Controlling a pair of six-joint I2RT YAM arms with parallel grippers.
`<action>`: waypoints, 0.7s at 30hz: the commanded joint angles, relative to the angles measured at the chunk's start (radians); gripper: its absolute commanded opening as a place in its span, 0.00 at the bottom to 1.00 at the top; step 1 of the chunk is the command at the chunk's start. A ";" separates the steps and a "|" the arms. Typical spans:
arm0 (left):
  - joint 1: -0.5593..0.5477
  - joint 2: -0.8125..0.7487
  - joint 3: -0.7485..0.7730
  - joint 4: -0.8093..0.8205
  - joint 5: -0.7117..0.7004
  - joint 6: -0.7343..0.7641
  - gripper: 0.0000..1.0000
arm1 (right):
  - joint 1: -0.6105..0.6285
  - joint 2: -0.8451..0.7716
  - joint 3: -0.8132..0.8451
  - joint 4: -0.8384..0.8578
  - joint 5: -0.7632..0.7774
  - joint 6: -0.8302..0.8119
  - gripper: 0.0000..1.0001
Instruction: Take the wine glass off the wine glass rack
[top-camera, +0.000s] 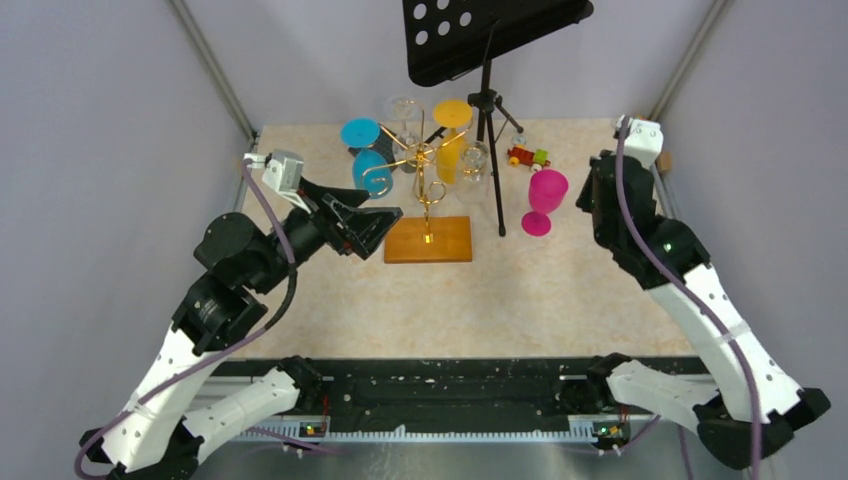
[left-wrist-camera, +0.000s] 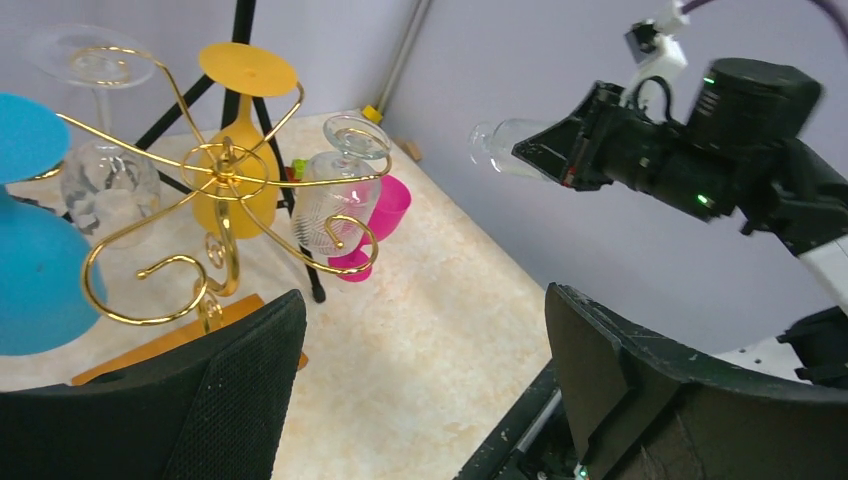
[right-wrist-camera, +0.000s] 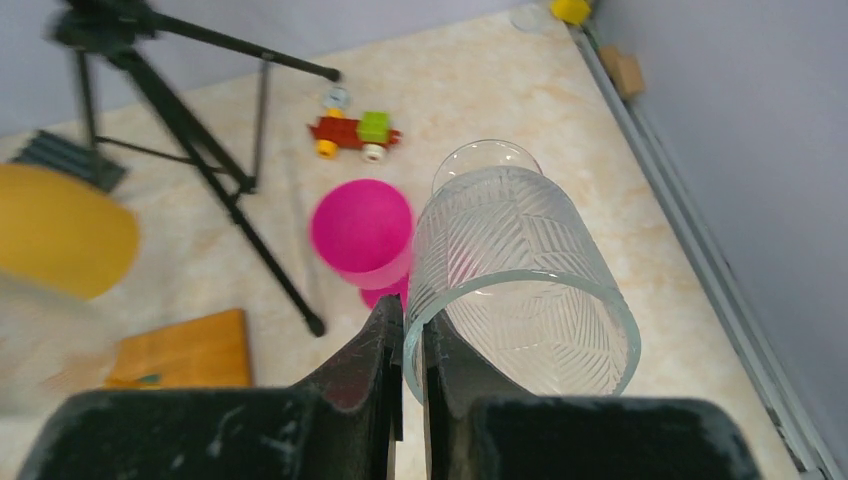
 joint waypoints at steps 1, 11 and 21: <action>-0.001 -0.018 -0.015 -0.012 -0.053 0.052 0.92 | -0.351 0.051 -0.010 0.040 -0.347 -0.014 0.00; -0.002 -0.041 -0.049 -0.018 -0.054 0.053 0.92 | -0.595 0.275 -0.026 0.066 -0.692 0.014 0.00; -0.001 -0.061 -0.080 -0.013 -0.044 0.039 0.92 | -0.596 0.483 0.021 0.012 -0.750 -0.016 0.00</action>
